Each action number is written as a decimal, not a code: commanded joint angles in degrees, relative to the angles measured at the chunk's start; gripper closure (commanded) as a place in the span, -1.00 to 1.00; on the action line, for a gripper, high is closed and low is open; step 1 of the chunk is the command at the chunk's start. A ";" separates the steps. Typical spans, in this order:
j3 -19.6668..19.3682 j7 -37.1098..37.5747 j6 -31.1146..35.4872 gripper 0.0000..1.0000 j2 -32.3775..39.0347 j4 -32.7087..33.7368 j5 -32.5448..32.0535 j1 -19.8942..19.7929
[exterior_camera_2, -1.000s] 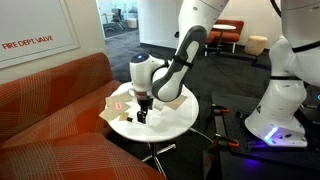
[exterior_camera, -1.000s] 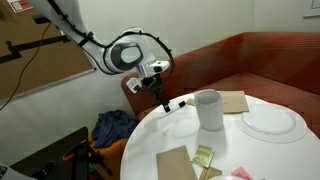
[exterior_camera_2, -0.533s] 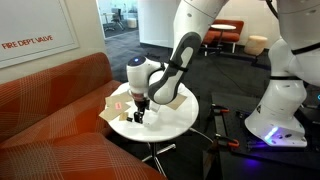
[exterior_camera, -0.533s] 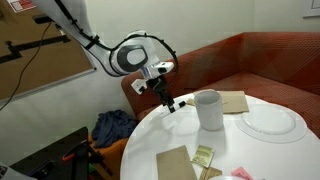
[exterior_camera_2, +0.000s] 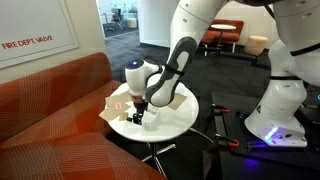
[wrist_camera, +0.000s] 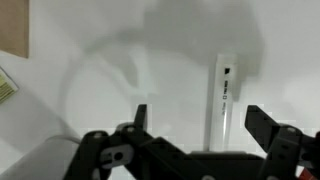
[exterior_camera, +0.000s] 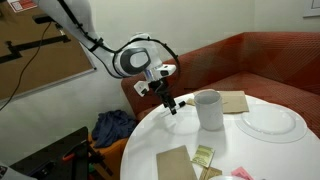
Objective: Pick up the black and white marker and put it in the mug
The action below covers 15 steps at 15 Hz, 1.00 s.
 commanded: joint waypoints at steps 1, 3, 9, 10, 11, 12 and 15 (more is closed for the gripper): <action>0.20 0.62 0.06 -1.00 1.05 1.33 1.65 -0.18; 0.28 0.56 0.00 -1.00 1.48 1.72 2.22 -0.15; 0.72 0.42 -0.18 -0.12 2.72 2.41 3.15 -0.13; 0.75 0.48 -0.23 0.06 2.93 2.51 3.21 -0.04; 0.80 0.49 -0.25 0.20 3.08 2.60 3.24 0.08; 0.95 0.54 -0.30 0.33 3.04 2.77 3.38 0.17; 1.26 0.63 -0.41 0.81 2.89 2.91 3.68 0.42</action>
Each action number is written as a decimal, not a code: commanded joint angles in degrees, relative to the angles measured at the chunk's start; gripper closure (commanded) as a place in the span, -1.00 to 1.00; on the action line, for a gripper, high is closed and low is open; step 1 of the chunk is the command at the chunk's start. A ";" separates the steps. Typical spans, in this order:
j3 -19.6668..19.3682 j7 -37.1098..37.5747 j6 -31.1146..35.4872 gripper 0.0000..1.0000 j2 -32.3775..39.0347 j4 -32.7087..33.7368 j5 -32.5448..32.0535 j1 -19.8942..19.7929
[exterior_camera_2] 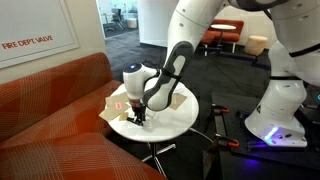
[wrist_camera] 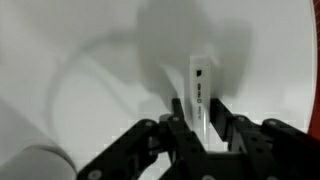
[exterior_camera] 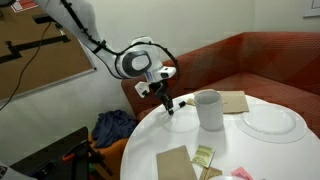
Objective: Pick up the black and white marker and put it in the mug
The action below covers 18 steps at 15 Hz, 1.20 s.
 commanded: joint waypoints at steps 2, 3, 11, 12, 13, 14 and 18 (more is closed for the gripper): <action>0.00 0.66 -0.55 0.99 0.58 1.04 1.04 0.37; -0.04 0.67 -0.61 0.90 0.53 1.06 1.05 0.35; -2.36 1.19 -4.61 0.90 -5.63 -1.45 -0.66 1.53; -2.29 1.17 -5.72 0.90 -6.65 -1.48 -0.66 1.29; -2.09 0.91 -6.49 0.90 -7.59 -1.56 -0.75 0.97; -2.04 0.96 -7.44 0.90 -8.61 -1.60 -0.99 0.84; -2.20 2.43 -10.94 0.90 -12.43 -1.49 -2.66 0.88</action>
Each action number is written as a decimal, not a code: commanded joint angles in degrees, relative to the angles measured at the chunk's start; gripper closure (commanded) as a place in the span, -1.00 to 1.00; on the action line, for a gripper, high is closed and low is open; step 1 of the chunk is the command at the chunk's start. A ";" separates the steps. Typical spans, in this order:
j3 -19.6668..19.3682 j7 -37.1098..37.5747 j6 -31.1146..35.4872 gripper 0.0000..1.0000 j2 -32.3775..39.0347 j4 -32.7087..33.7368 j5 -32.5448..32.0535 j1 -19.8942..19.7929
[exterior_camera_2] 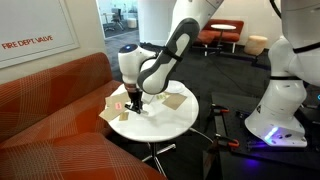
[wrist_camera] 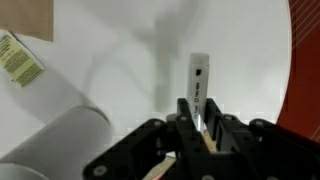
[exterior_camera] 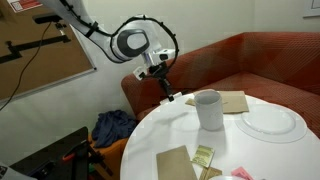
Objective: Pick up the black and white marker and put it in the mug
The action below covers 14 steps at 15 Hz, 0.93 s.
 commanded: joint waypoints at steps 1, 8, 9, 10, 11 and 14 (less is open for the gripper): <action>-0.45 2.55 -4.10 0.90 -5.31 -1.51 -2.48 0.37; 1.80 3.66 -14.01 0.90 -11.63 0.21 -4.55 -1.18; 2.44 2.81 -15.94 0.90 -12.64 0.68 -4.39 -1.61; 2.80 2.72 -17.54 0.90 -13.42 1.10 -4.71 -1.79; 3.28 2.40 -19.48 0.90 -14.24 1.77 -4.87 -2.08; 3.83 4.45 -23.93 0.90 -15.69 3.60 -7.11 -2.44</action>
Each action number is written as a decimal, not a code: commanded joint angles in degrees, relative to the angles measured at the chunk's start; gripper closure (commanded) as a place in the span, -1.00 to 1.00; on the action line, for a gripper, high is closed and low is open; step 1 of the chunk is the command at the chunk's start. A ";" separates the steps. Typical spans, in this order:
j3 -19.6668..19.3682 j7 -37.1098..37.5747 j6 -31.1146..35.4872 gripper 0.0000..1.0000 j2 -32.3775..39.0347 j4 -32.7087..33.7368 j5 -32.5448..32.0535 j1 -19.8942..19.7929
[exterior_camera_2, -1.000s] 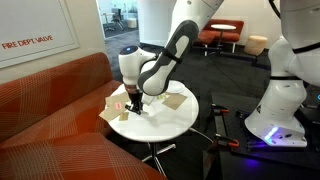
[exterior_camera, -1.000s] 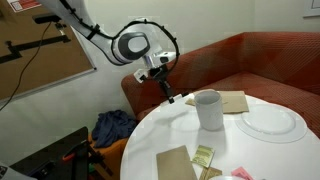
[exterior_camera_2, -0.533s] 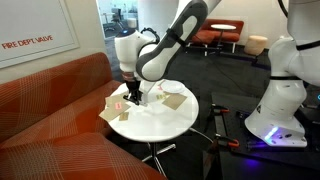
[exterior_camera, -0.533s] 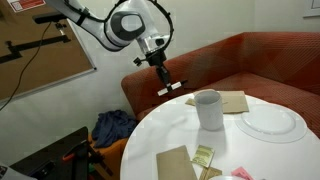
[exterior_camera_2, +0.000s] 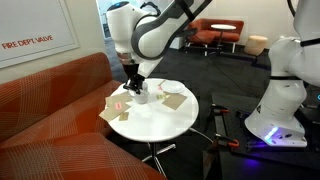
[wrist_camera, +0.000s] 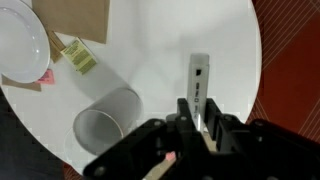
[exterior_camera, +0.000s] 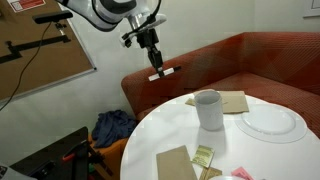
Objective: Pick up the black and white marker and put it in the mug
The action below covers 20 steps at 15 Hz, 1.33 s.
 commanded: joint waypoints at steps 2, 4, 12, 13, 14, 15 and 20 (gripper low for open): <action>1.28 4.07 -5.84 0.90 -2.73 1.99 -5.77 -1.38; 1.04 7.99 -5.69 0.90 -3.11 1.98 -9.43 -1.18; 0.74 30.78 -4.25 0.90 -3.62 0.72 -23.05 -0.69; 0.77 34.14 -4.23 0.90 -3.68 0.56 -24.91 -0.69; 0.93 37.27 -4.31 0.90 -3.73 0.39 -26.63 -0.79; 0.99 40.83 -4.24 0.90 -3.74 0.20 -28.76 -0.78; 2.15 56.94 -5.36 0.90 -3.47 -0.74 -38.58 -1.07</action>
